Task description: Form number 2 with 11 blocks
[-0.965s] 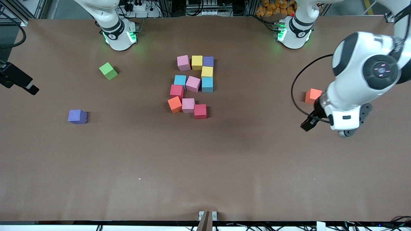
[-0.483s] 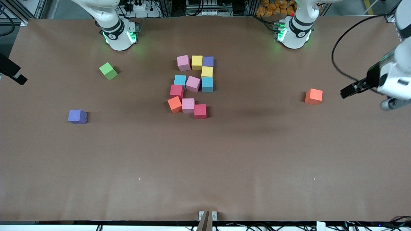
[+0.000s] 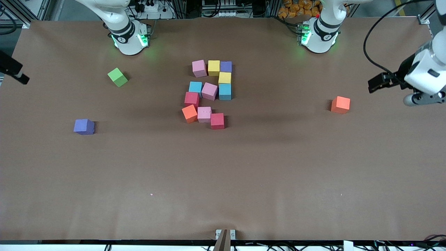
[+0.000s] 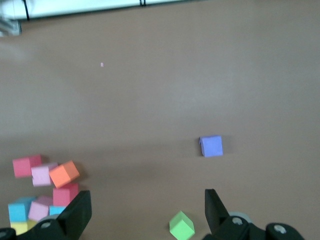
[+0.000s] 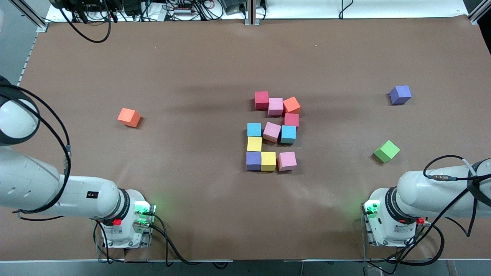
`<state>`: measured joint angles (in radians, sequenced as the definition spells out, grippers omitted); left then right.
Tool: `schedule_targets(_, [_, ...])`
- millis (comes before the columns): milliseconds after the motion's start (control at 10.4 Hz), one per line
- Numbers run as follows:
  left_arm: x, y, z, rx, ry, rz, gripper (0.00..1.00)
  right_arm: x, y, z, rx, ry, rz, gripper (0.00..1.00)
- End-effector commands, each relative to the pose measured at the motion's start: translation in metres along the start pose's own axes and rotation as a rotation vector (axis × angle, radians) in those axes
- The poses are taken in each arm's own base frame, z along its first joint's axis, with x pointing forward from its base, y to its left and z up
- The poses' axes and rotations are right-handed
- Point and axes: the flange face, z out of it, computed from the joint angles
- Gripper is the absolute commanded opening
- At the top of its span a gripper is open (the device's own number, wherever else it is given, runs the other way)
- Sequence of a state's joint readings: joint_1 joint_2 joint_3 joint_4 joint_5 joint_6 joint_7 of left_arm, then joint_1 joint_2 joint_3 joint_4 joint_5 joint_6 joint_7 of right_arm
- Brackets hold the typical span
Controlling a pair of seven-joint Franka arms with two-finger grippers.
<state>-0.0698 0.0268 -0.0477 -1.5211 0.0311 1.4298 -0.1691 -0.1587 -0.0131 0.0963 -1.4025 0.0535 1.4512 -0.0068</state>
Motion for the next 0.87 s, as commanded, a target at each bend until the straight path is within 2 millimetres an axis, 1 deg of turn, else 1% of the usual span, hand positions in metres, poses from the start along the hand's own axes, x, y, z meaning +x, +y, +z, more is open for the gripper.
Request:
schedule_targets(0, [-0.027, 0.001, -0.029, -0.017, 0.03, 0.095, 1.0, -0.02, 0.004, 0.024, -0.039, -0.059, -0.093, 1.0])
schedule_targets(193, [-0.029, 0.005, -0.031, -0.021, 0.042, 0.102, 1.0, -0.024, 0.002, 0.038, -0.039, -0.078, -0.101, 1.0])
schedule_targets(290, [-0.026, 0.005, -0.035, -0.027, 0.078, 0.108, 1.0, -0.025, 0.003, 0.04, -0.038, -0.071, -0.111, 1.0])
schedule_targets(386, [-0.023, 0.003, -0.035, -0.023, 0.092, 0.105, 1.0, -0.025, 0.008, 0.04, -0.03, -0.07, -0.114, 1.0])
schedule_targets(579, [-0.018, 0.003, -0.034, -0.028, 0.117, 0.101, 1.0, -0.026, 0.011, 0.04, -0.025, -0.078, -0.152, 1.0])
schedule_targets(772, [-0.015, 0.002, -0.033, -0.034, 0.132, 0.098, 1.0, -0.029, 0.007, 0.037, -0.022, -0.074, -0.163, 1.0])
